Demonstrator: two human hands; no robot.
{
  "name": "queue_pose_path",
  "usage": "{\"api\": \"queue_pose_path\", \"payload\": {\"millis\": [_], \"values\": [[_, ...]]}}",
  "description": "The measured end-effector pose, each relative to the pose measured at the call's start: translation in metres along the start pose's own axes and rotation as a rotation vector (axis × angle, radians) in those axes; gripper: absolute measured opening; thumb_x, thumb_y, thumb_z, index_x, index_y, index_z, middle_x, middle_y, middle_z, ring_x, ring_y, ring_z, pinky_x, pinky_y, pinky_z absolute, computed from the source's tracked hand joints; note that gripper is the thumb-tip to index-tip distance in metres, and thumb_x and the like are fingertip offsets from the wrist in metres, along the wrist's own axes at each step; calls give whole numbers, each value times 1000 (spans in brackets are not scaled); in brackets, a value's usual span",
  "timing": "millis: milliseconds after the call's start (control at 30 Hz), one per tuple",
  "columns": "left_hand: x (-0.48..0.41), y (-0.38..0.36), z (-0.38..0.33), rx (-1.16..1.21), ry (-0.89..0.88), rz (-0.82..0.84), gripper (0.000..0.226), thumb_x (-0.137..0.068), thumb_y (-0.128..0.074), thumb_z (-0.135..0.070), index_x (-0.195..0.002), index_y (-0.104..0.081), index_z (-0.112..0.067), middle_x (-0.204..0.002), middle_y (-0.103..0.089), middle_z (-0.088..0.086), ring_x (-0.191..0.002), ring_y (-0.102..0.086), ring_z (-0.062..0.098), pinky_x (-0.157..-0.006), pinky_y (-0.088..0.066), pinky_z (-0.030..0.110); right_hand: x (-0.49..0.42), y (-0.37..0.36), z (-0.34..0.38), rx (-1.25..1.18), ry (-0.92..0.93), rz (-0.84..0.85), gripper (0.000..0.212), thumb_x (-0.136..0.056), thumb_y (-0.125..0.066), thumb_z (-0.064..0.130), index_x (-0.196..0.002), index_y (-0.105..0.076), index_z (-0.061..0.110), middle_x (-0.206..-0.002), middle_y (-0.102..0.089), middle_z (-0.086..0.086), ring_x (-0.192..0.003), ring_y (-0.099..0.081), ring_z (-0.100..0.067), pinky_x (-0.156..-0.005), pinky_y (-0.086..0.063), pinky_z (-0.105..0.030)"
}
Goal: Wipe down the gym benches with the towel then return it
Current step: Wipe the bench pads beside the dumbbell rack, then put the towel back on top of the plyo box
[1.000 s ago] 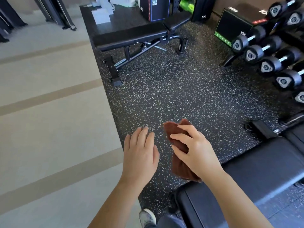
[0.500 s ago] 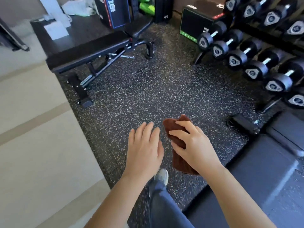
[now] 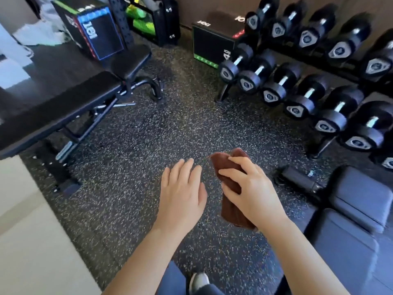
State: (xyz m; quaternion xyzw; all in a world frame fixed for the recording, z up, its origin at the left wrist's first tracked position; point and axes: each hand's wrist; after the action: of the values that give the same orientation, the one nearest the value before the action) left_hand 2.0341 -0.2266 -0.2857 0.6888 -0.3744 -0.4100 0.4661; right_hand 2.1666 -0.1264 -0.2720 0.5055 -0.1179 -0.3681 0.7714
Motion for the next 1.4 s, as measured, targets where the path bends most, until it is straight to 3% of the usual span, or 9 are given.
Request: {"api": "queue_pose_path", "payload": {"millis": [567,1000,1400], "values": [[-406,-58,86,135,-156,-15,35,-84,-62,-18,-117,-59,-4,-127,-56,13,-122,-48,34,-99,-36,55,-372,9,-93,48,-201,-116,25,-78,-70,22,-104,-70,20,-123,-57,-5,-104,-56,-33,-84,-49,-42],[-683,-128,78,160,-248,19,34,-85,-61,-18,-117,-60,-4,-125,-57,13,-121,-49,33,-99,-35,54,-609,10,-227,25,-293,-158,25,-78,-71,22,-103,-70,22,-123,-56,-2,-110,-55,-30,-89,-49,-41],[-925,-166,103,136,-150,71,36,-91,-51,-25,-122,-57,-9,-129,-56,7,-124,-46,28,-104,-30,52,-846,16,-324,-2,-252,-117,23,-75,-73,19,-98,-71,19,-117,-59,-4,-104,-58,-34,-83,-52,-44]]}}
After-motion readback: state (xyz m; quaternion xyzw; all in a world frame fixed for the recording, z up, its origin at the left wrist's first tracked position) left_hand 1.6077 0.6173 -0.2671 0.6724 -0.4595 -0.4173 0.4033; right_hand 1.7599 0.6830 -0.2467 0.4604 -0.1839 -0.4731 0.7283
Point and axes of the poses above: each hand's wrist, its own x-axis away from the middle knuckle, its own y-axis out of the back of the hand, z = x × y
